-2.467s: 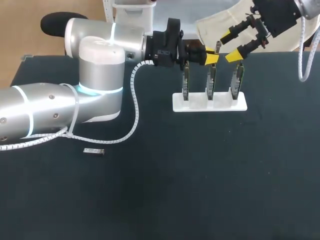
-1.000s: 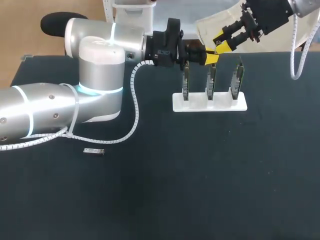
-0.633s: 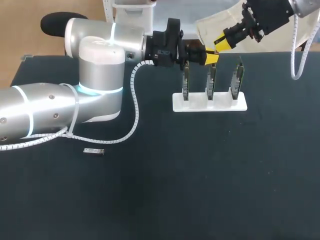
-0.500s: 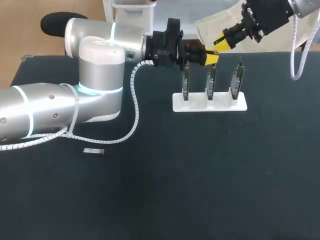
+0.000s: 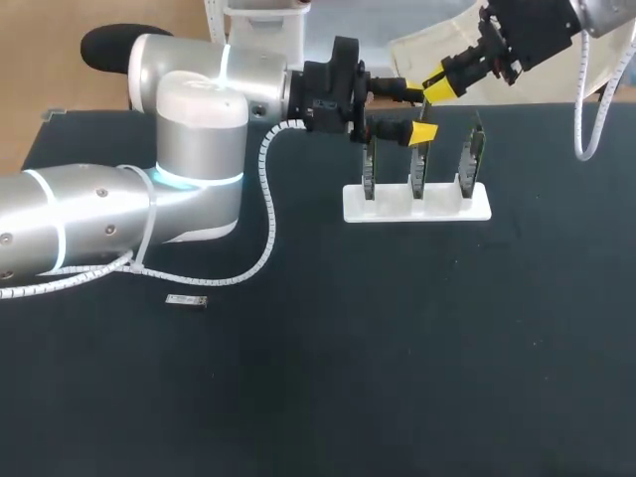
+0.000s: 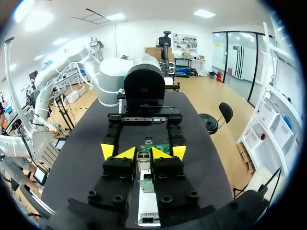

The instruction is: Pick up the optical module with the left hand, and insert it into the network port with the right hand.

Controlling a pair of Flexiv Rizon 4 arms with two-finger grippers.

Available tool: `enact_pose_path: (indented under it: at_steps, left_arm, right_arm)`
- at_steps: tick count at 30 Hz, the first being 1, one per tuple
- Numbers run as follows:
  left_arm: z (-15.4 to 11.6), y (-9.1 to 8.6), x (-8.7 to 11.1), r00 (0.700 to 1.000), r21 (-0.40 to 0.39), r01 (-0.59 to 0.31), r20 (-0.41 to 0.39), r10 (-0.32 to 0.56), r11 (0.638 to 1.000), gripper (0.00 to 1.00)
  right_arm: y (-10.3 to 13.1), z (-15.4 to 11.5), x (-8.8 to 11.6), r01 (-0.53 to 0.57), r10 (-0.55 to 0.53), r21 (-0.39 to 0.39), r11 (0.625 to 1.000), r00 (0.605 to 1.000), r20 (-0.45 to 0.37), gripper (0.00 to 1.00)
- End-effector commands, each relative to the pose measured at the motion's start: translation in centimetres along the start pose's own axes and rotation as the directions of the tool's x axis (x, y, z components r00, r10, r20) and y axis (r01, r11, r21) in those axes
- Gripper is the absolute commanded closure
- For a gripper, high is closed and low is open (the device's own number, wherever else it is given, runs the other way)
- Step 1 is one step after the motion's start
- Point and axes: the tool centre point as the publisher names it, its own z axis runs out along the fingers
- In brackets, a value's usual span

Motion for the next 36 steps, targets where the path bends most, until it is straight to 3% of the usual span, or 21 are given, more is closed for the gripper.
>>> enact_pose_path:
  at_steps: [1, 12, 21, 36]
  left_arm:
    - [-0.2, 0.1, -0.3, 1.0, 0.004, -0.007, -0.023, 0.007, 1.0, 0.0]
    - [-2.4, -0.2, -0.3, 0.985, -0.008, -0.019, -0.173, 0.017, 1.0, 0.0]
    - [-3.6, -0.5, 0.4, 0.954, -0.006, -0.023, -0.3, 0.02, 1.0, 0.0]
    - [-3.2, 0.0, 1.1, 0.94, -0.007, 0.027, -0.339, -0.028, 1.0, 0.0]
  right_arm:
    - [0.2, 0.1, 0.0, -0.001, 0.001, 0.003, 1.0, 1.0, 0.006, 1.0]
    - [0.2, -0.1, 0.0, 0.003, -0.003, 0.006, 1.0, 1.0, 0.004, 1.0]
    - [0.1, 0.0, -0.1, 0.003, -0.003, 0.011, 1.0, 1.0, 0.004, 1.0]
    - [0.0, -0.1, 0.0, 0.003, -0.003, 0.01, 1.0, 1.0, 0.007, 1.0]
